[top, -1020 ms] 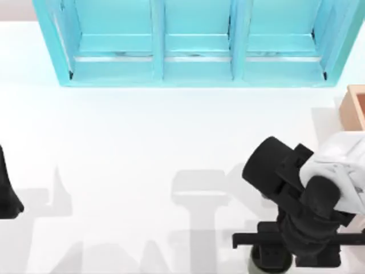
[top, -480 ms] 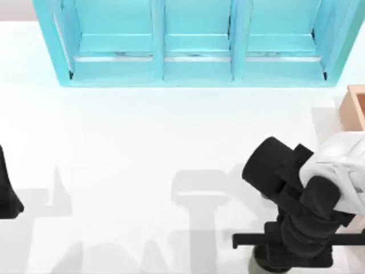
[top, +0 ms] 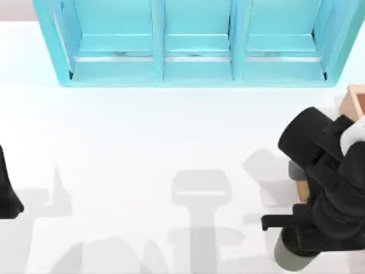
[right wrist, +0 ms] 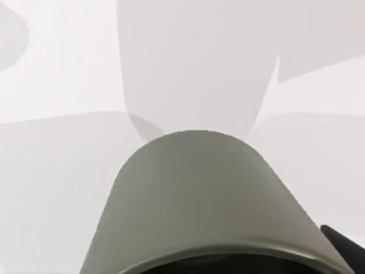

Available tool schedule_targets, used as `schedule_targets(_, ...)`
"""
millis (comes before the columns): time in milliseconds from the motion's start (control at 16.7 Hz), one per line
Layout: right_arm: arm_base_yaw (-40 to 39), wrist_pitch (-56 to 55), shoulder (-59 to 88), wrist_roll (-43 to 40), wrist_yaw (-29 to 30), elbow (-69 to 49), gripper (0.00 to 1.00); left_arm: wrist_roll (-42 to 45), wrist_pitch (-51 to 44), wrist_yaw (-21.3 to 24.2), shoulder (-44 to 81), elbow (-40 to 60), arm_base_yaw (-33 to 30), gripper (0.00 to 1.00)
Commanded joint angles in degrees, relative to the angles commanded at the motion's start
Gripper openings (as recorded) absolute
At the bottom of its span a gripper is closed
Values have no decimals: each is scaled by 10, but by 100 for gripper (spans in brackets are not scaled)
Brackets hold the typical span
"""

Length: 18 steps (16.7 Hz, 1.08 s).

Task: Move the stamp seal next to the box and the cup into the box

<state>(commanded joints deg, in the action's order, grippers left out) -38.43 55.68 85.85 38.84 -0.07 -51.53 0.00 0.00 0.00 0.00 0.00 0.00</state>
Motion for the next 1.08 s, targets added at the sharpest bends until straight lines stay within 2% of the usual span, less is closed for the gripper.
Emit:
schedule_targets(180,67,105,-65,-64,0,-15,0,0,0,0,0,0,0,100)
schedule_targets(360,122,165,-123,-120,0,-32,0,0,0,0,0,0,0,100)
schedule_targets(780,137,174,-130,-139,0,-42,0,0,0,0,0,0,0,100)
schedule_targets(900,168,177,-118,-169,0,-55,0,0,0,0,0,0,0,100)
schedule_targets(1080,258,177,-94,-258,1,-77,0,0,0,0,0,0,0,100)
